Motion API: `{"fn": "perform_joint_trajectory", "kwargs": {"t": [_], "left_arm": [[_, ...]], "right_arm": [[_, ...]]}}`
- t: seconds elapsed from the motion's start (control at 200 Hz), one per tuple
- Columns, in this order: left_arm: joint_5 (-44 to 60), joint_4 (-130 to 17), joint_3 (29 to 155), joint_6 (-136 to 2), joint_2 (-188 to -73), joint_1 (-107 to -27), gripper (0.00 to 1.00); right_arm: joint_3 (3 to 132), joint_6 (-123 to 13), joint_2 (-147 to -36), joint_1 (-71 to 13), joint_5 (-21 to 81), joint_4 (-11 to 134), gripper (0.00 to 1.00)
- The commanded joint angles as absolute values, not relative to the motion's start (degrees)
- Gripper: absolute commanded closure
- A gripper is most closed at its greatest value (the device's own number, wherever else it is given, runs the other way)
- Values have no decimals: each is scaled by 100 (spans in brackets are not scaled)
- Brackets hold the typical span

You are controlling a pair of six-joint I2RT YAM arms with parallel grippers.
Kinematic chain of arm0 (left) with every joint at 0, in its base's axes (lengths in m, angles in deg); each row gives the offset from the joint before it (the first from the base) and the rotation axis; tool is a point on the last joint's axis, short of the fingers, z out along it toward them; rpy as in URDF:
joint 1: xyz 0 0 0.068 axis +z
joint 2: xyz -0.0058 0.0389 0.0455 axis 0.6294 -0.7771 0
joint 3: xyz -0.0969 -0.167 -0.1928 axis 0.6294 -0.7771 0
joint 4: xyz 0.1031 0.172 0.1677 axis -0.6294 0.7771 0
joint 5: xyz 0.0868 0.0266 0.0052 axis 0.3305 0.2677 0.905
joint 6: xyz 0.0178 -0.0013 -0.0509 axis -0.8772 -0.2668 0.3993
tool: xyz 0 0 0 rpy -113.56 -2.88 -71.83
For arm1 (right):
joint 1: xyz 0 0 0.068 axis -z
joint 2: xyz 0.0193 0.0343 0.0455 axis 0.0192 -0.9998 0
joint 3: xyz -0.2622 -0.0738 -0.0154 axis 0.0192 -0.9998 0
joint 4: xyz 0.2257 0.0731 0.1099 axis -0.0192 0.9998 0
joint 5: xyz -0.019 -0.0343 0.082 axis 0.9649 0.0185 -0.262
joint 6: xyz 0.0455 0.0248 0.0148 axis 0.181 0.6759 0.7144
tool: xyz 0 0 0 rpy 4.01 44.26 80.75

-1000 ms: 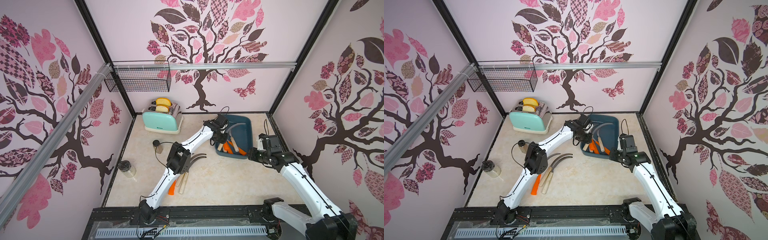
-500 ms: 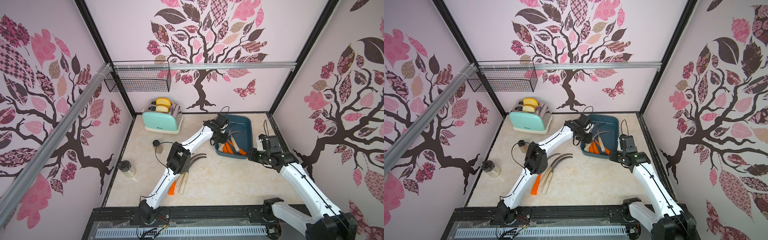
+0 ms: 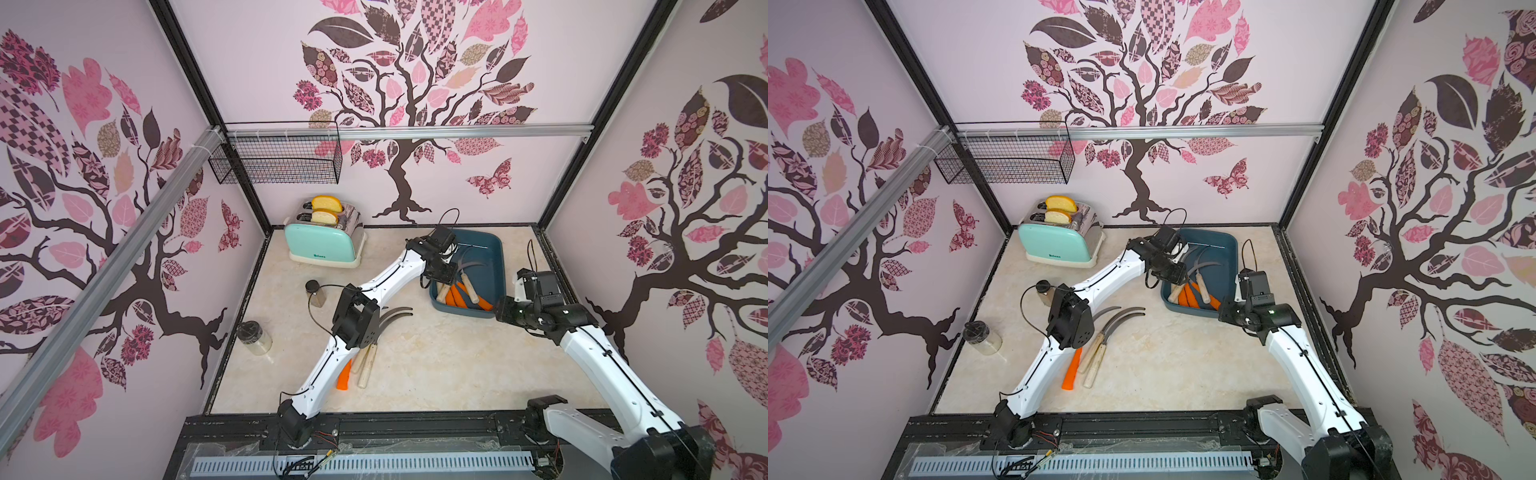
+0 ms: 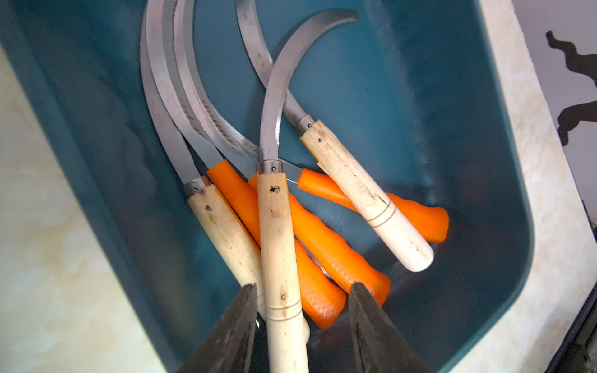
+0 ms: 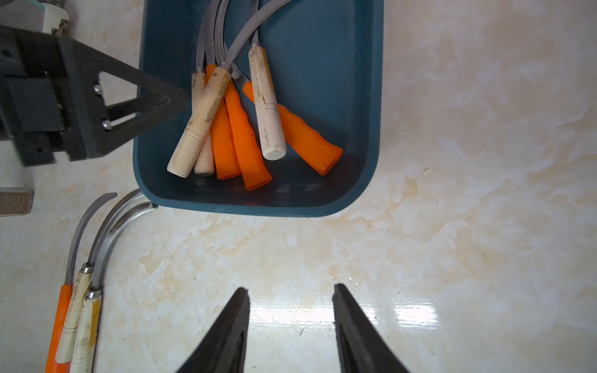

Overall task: Put small sickles into storage boxes
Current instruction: Place the sickle in the storage box.

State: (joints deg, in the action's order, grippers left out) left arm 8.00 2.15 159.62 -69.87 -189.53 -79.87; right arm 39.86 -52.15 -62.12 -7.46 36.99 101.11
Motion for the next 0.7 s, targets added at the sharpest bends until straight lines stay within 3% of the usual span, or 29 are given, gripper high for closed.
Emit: {"fn": "perform_joint_trajectory", "kwargs": {"t": [0.0,0.165,0.355,0.545,0.69], "left_arm": [[802,216,16185,-7269,-18172,-7804,41],[775,483,15889,-7514,-17297,-7451,32],[1022,657,14332,-8237,-15541,-6925,25],[1421,293,11847,-8776,-13197,-6388,10],[1294,545,10861,-8922,-11897,-5627,4]], "right_arm": [[4276,-5369,-6204,-738,3797,10359,53],[4573,-5410,-6209,-734,3775,10600,52],[4795,-5371,-6344,-911,3540,10836,53],[4831,-4845,-6752,-2303,4093,10828,52],[4884,-4158,-7051,-3418,4412,10575,52]]}}
